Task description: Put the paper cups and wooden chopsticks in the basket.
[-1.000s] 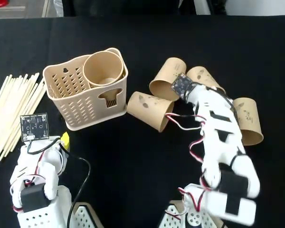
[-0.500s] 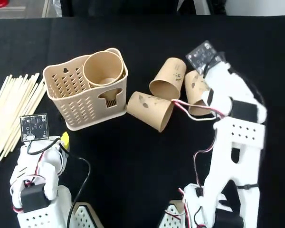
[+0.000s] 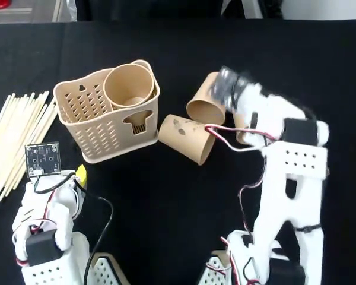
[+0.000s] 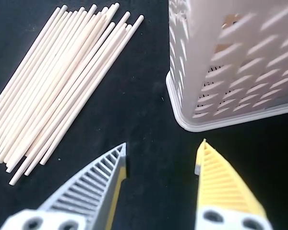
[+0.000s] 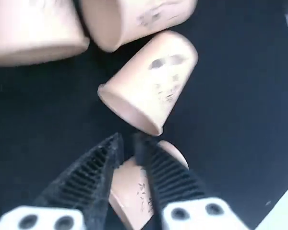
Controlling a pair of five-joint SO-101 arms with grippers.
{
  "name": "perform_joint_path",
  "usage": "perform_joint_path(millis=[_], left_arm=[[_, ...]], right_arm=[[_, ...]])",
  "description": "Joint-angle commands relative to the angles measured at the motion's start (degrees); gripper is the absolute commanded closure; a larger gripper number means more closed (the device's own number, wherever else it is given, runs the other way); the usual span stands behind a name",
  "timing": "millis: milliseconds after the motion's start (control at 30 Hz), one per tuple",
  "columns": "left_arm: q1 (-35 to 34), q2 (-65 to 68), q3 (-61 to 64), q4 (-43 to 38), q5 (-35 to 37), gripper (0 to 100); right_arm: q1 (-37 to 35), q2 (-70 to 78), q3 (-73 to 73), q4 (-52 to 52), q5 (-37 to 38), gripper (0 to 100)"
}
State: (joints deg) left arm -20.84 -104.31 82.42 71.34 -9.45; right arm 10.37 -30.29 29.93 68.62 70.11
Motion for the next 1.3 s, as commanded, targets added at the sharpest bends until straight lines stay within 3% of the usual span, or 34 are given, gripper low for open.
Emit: perform_joint_path(millis=[0,67,167,500,767,1000,1167,1267], left_arm=[[-0.31,-0.09,-0.48,-0.35,0.09,77],[-0.13,-0.09,-0.48,-0.35,0.09,77],[-0.13,-0.09,-0.48,-0.35,0.09,77],[0.04,-0.09,-0.22,-0.35,0.09,77],[0.04,-0.09,-0.22,-0.35,0.09,77],[0.04,-0.09,-0.22,-0.44,0.09,77],[0.04,-0.09,-0.13,-0.44,0.09,77],[0.04,-0.09,-0.13,-0.44,0.09,77]], right_arm=[[3.6,-3.38,13.67,-16.44,10.55,73.8],[3.78,-4.0,19.74,-26.11,8.88,67.3],[3.43,-3.38,25.8,-37.27,6.59,65.9],[2.64,19.12,19.3,-51.08,5.36,65.8],[3.87,30.81,8.75,-52.4,2.02,68.0],[2.55,30.81,7.78,-54.95,-0.7,93.4],[2.73,28.62,8.04,-53.36,-5.1,93.9],[2.73,23.52,6.2,-45.89,-7.3,96.7]])
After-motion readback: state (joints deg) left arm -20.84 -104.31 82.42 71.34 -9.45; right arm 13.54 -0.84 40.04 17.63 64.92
